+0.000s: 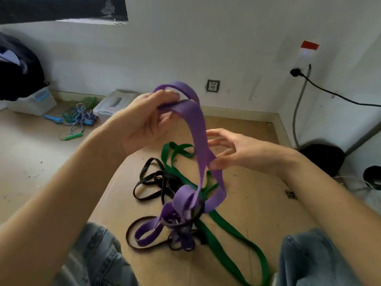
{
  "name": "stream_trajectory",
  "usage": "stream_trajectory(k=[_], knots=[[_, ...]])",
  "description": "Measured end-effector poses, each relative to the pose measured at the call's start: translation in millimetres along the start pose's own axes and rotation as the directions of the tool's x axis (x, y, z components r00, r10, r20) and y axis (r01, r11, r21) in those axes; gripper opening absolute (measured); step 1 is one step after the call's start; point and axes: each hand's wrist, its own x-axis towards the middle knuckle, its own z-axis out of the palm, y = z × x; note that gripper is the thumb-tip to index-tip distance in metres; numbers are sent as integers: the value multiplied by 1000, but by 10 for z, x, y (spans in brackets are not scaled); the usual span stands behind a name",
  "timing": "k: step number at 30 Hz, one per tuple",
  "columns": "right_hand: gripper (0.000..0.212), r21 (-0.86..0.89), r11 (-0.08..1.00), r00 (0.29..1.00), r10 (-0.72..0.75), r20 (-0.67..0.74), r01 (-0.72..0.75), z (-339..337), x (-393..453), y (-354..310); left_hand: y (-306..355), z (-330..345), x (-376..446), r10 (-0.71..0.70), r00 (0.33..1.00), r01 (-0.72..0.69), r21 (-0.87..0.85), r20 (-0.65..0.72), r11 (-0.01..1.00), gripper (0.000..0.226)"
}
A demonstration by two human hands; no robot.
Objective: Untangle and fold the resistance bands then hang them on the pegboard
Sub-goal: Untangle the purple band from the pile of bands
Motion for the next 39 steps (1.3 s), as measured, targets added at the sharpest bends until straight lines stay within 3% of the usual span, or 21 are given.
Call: stream_trajectory(k=[3,5,6,7,9,12,14,15,16,17,19,22,24,27,29,30,31,33,36,39], knots=[[57,95,983,983,-167,72,160,244,84,-13,-12,64,30,-57,994,82,-273,96,959,22],[33,107,969,974,-224,-7,224,347,134,-53,-67,38,68,-50,995,72,-304,81,950,22],[21,132,962,969,-230,-92,241,343,152,-64,-114,2,74,-52,997,66,-266,59,962,33],[15,184,948,958,-228,-175,259,308,158,-73,-203,-63,83,-72,997,76,-164,32,983,49],[13,334,879,930,-263,-256,340,204,148,-94,-513,-157,55,-187,980,171,207,62,963,66],[10,458,771,892,-327,-310,442,105,146,-115,-933,-123,-21,-349,908,112,666,233,738,47],[4,524,712,871,-267,-413,467,56,155,-100,-1066,-155,2,-287,940,-15,861,186,508,33],[7,548,688,858,-225,-463,476,17,154,-79,-1071,-182,24,-237,963,-33,927,129,373,27],[14,554,685,848,-183,-497,473,-23,145,-62,-1039,-210,29,-217,973,-3,951,74,308,20],[24,533,719,846,-145,-513,447,-59,126,-41,-968,-220,29,-227,974,55,935,28,351,14],[47,393,872,885,-91,-456,292,-111,89,16,-703,-169,22,-237,971,151,786,-5,600,16],[71,225,974,997,-4,-77,21,-56,71,47,-256,-82,44,-53,997,68,337,-53,939,25],[65,173,985,998,-28,60,17,65,113,25,-141,-23,58,-5,999,8,42,-54,999,20],[45,30,991,987,-126,-102,129,308,240,-6,-184,89,37,-50,998,54,-176,25,983,12],[36,-69,983,934,-184,-307,171,410,305,14,-192,56,56,-50,997,57,-138,56,989,17],[30,-26,983,902,-177,-394,181,419,319,10,-177,-6,63,-40,999,41,-37,36,998,19],[24,77,976,871,-143,-469,202,399,321,-9,-180,-90,73,-29,1000,29,120,-5,992,24],[11,329,900,817,-49,-575,285,294,312,-46,-279,-250,49,-100,995,102,490,-30,866,46],[7,565,712,827,-39,-561,417,156,263,-93,-737,-194,-14,-353,931,188,708,92,681,54],[14,545,730,841,-77,-536,414,156,232,-70,-1010,-90,26,-220,974,86,807,56,584,19]])
